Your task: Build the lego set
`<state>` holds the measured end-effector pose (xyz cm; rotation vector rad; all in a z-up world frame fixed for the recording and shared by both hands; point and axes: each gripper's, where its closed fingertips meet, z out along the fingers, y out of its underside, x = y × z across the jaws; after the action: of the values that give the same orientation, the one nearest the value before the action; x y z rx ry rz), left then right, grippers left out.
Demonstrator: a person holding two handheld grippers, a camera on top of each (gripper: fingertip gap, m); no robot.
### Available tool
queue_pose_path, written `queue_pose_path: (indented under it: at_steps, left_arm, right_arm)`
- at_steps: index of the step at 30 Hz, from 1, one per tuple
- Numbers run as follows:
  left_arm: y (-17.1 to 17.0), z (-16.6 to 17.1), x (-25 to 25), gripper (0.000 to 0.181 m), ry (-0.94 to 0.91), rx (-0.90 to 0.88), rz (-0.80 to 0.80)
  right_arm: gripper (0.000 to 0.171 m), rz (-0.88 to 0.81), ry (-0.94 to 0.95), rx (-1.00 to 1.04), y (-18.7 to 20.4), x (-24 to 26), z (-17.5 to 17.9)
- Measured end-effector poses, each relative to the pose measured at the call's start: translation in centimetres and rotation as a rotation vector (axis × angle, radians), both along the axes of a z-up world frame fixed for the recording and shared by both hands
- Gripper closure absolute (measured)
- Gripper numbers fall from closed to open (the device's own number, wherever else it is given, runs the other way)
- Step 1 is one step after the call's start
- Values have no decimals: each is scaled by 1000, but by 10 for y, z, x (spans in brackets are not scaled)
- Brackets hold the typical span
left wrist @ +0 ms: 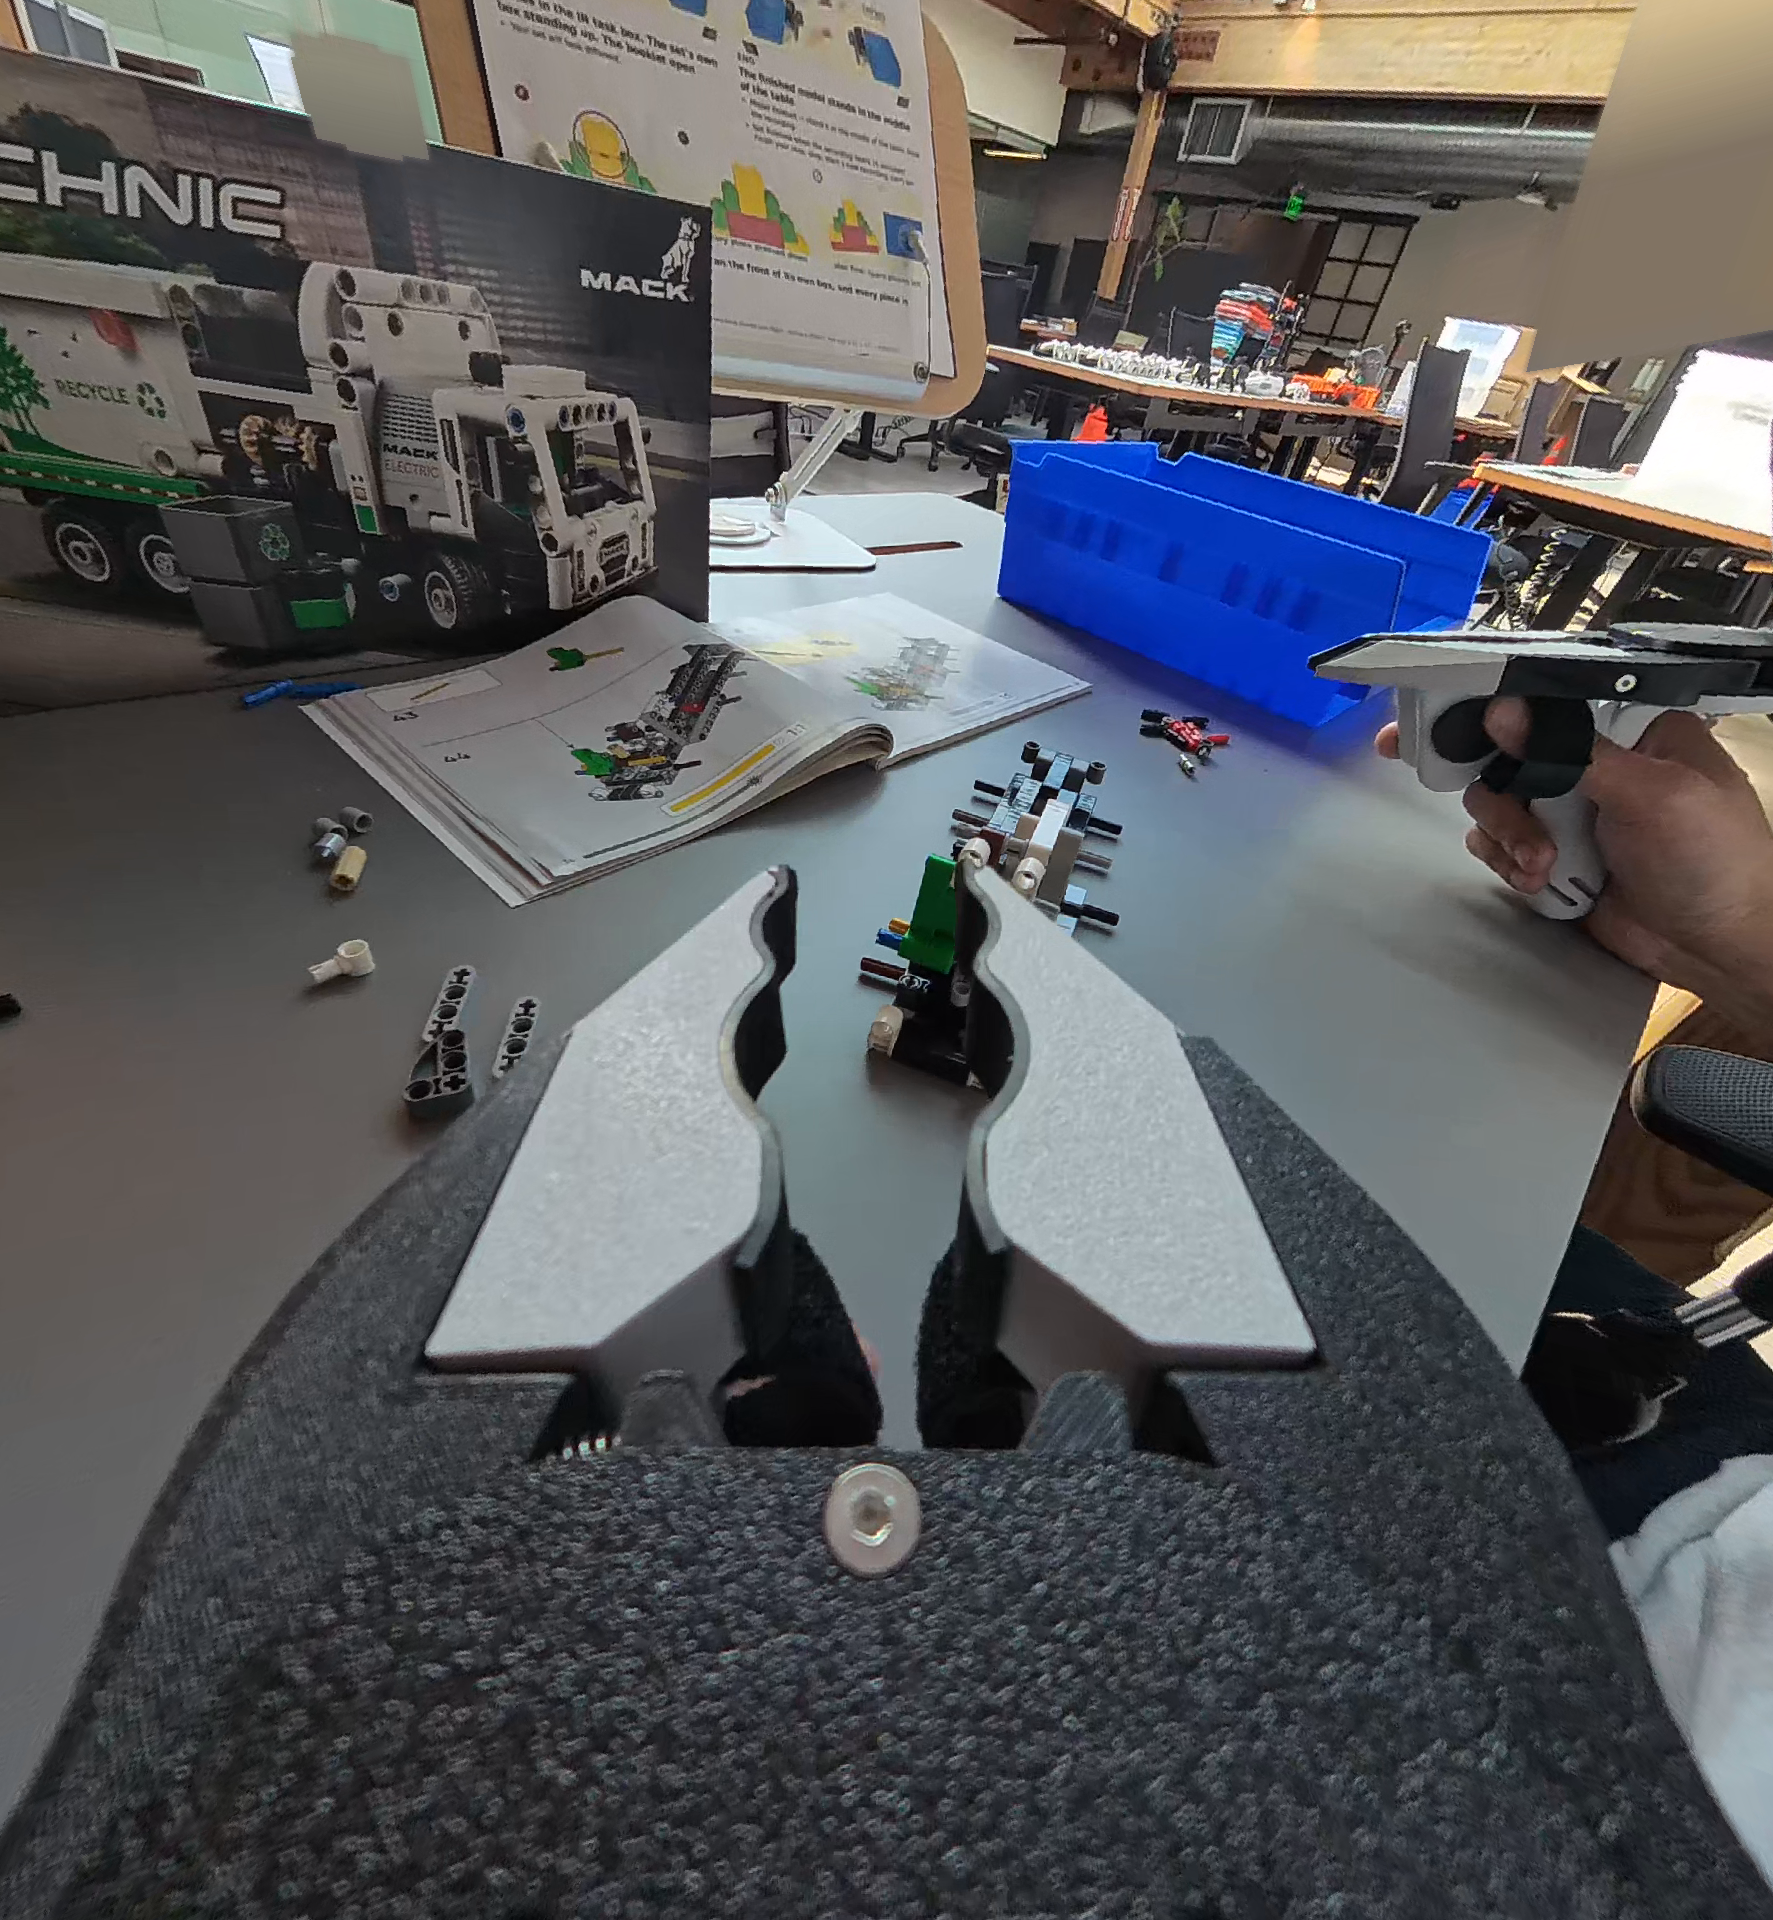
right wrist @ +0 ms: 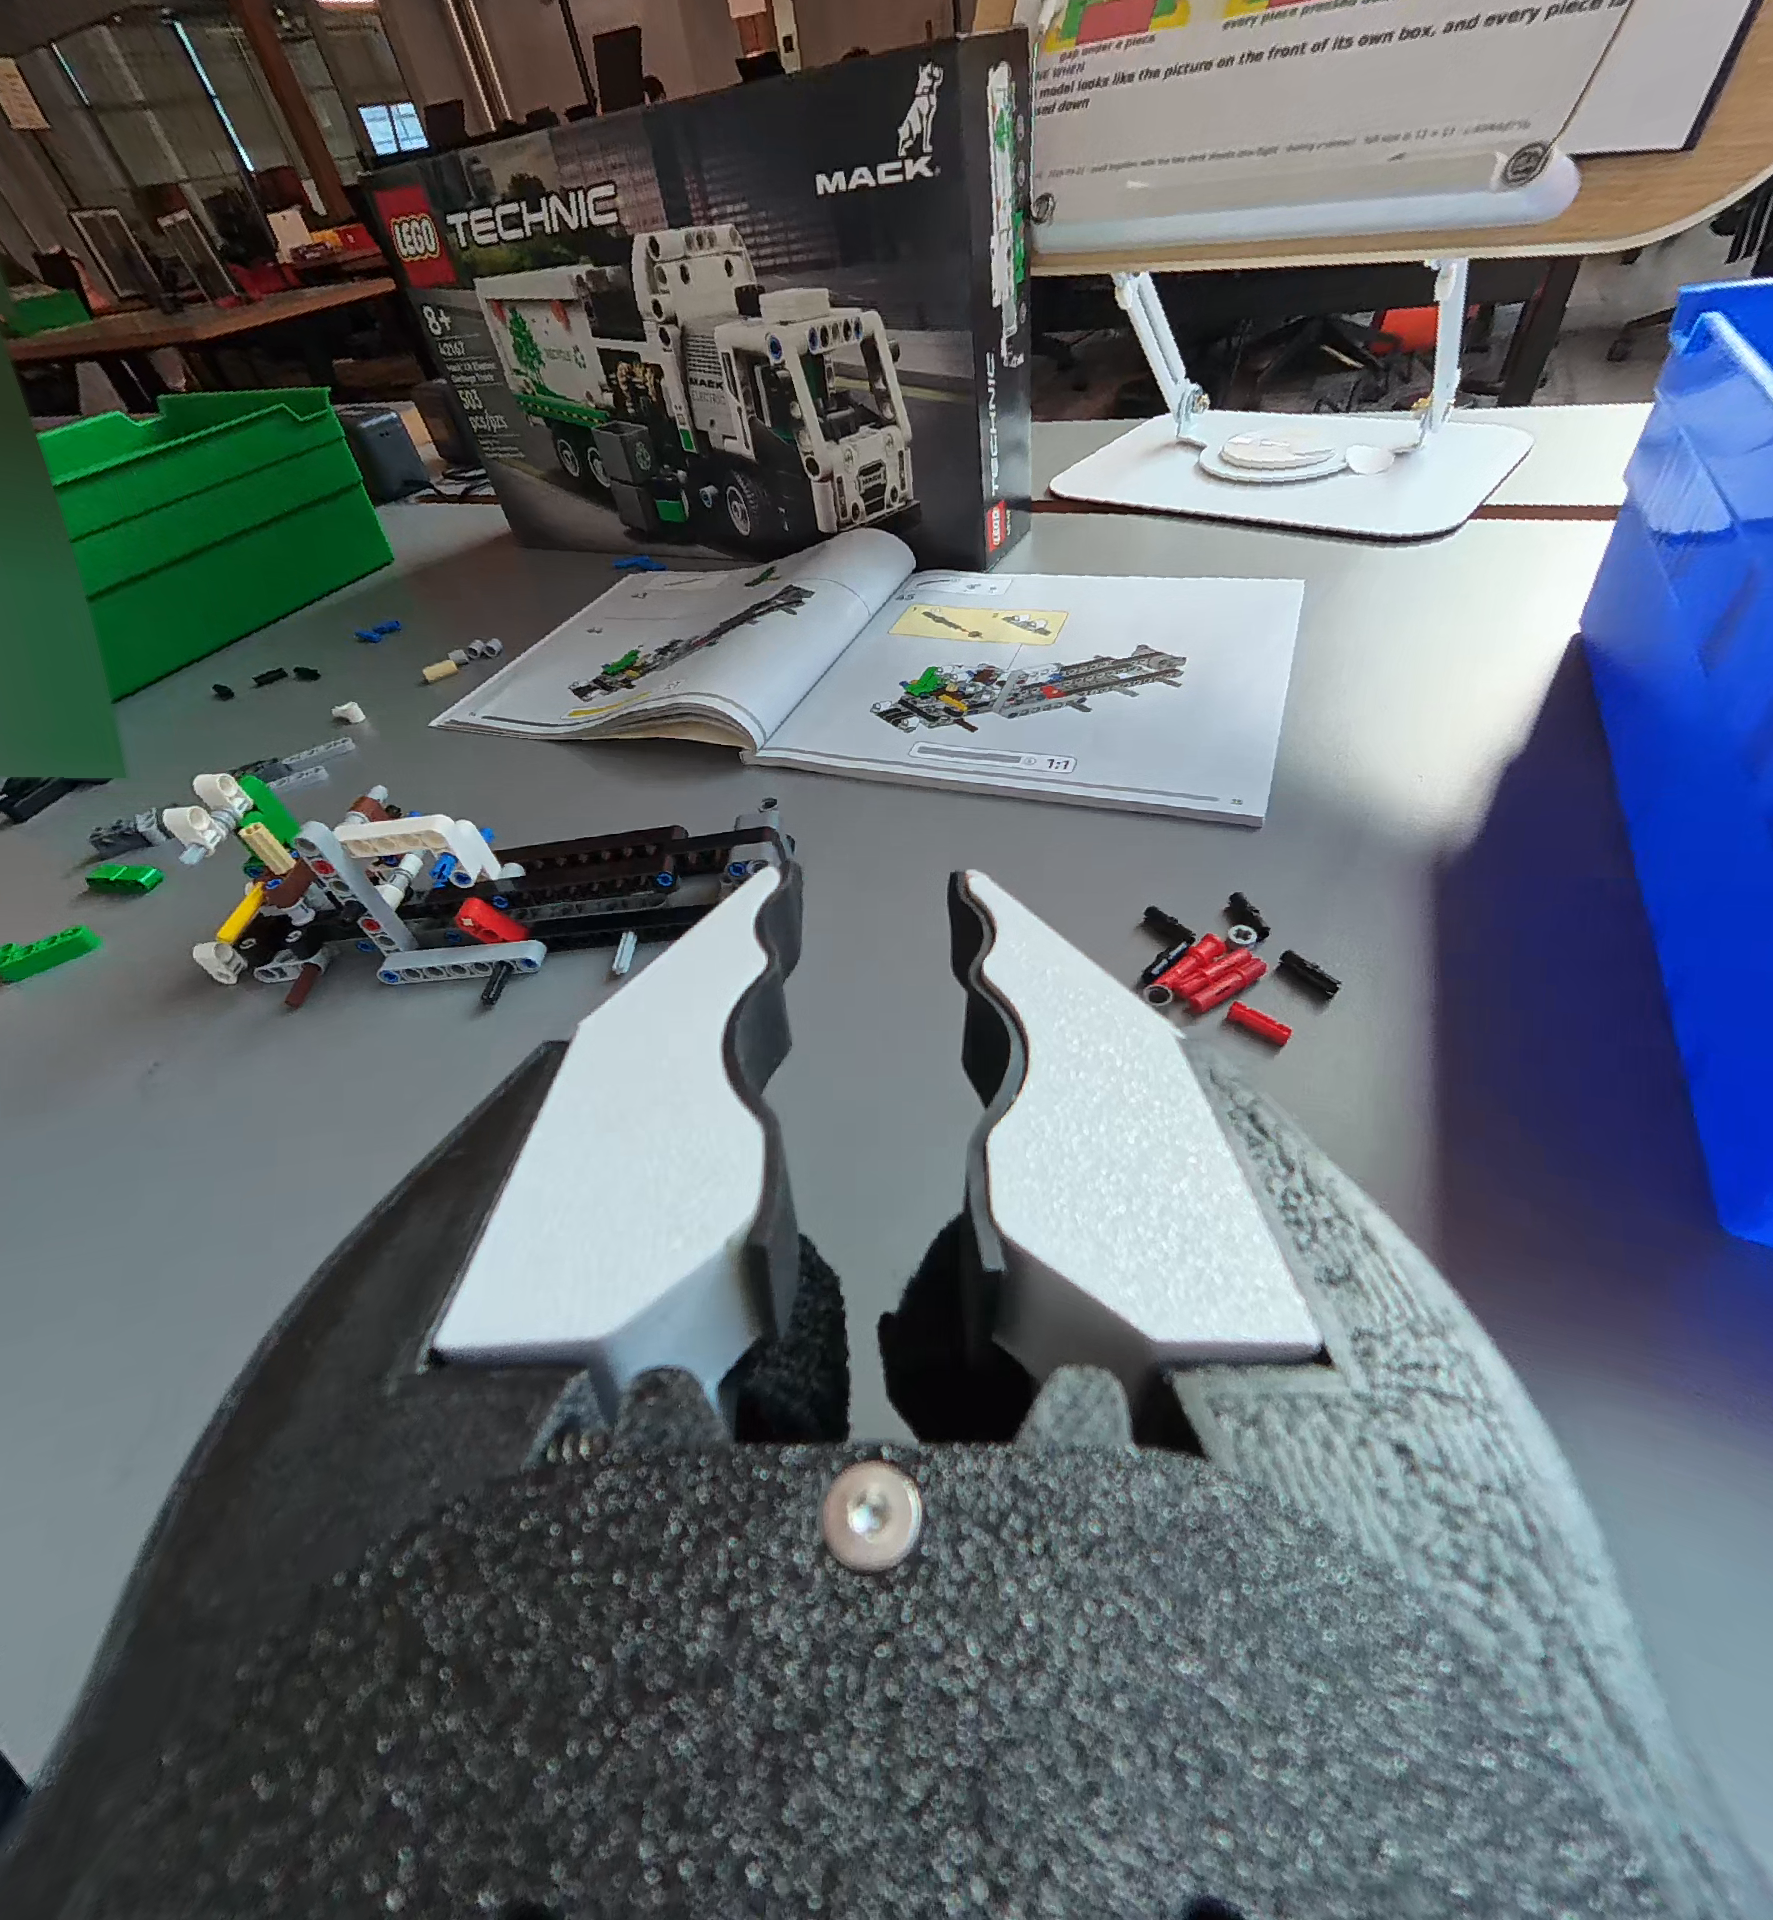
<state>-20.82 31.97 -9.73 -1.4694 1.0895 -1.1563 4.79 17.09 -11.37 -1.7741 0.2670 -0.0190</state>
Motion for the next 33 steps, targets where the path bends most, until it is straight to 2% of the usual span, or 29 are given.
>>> queue_pose_path:
  at_steps: [4,7,13,17,23,25,26,28,31,33]
  left_arm:
    - [0,-4,3,153,31,13,11]
    - [3,-8,3,153,72,88,60]
    - [3,-16,7,154,139,132,82]
    - [-1,-13,7,155,124,148,64]
    - [1,6,10,154,22,159,38]
    - [6,28,32,156,64,212,-5]
    - [12,31,51,155,173,246,-35]
    - [17,26,95,138,427,296,-173]
    - [19,20,177,136,597,446,-354]
    - [22,1,231,128,722,545,-439]
  right_arm:
    - [143,15,35,7,-3,-5,0]
    - [144,15,71,62,-7,-2,6]
    - [139,77,321,143,-7,5,6]
    - [145,64,255,176,-13,3,14]
    - [143,48,213,102,-6,3,6]
    - [143,43,199,108,-6,3,8]
    - [143,42,199,103,-6,3,7]
    - [142,52,198,81,-5,0,4]
    - [143,55,153,73,-5,-4,5]
    - [143,62,123,66,-5,-8,6]
